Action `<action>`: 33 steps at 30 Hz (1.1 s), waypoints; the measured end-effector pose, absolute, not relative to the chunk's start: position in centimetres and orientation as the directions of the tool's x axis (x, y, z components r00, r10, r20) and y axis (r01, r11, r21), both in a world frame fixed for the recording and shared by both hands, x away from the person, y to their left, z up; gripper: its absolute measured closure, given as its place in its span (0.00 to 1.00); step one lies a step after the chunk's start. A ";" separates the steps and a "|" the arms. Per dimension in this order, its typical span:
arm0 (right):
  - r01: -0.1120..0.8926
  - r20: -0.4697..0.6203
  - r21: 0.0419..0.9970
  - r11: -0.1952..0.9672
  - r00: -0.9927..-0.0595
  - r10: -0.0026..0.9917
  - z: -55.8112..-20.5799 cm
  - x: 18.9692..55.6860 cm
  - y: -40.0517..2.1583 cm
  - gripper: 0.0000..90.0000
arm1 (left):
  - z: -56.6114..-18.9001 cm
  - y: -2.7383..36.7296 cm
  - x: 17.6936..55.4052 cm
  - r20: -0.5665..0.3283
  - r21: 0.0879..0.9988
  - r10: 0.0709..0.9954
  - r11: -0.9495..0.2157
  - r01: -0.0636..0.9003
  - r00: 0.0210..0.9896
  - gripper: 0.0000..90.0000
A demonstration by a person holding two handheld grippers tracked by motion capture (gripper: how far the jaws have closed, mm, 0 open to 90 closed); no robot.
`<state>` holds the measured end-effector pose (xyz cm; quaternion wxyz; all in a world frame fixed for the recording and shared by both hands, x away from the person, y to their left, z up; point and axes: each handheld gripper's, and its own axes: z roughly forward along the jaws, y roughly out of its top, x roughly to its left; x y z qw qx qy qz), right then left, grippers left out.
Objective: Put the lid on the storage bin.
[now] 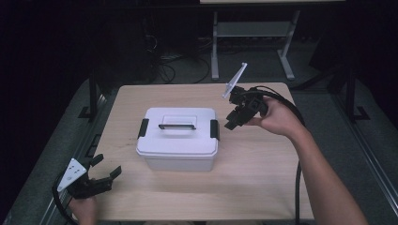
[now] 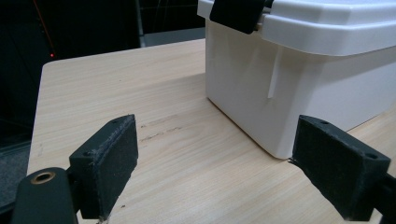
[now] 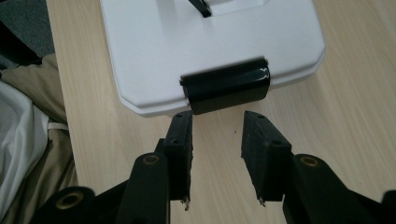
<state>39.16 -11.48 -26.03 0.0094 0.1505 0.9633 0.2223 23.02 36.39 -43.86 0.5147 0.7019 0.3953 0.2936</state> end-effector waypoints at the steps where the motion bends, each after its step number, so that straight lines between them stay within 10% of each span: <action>1: 0.293 0.052 0.433 0.852 -0.952 0.301 -26.1 39.1 -11.7 0.70 | -43.9 36.4 23.0 0.005 0.954 0.857 -0.158 0.253 0.515 0.15; 33: 0.370 0.083 0.450 0.813 -0.924 0.374 -28.8 37.8 -16.3 0.61 | -43.9 36.2 23.0 0.012 0.952 0.856 -0.168 0.255 0.518 0.15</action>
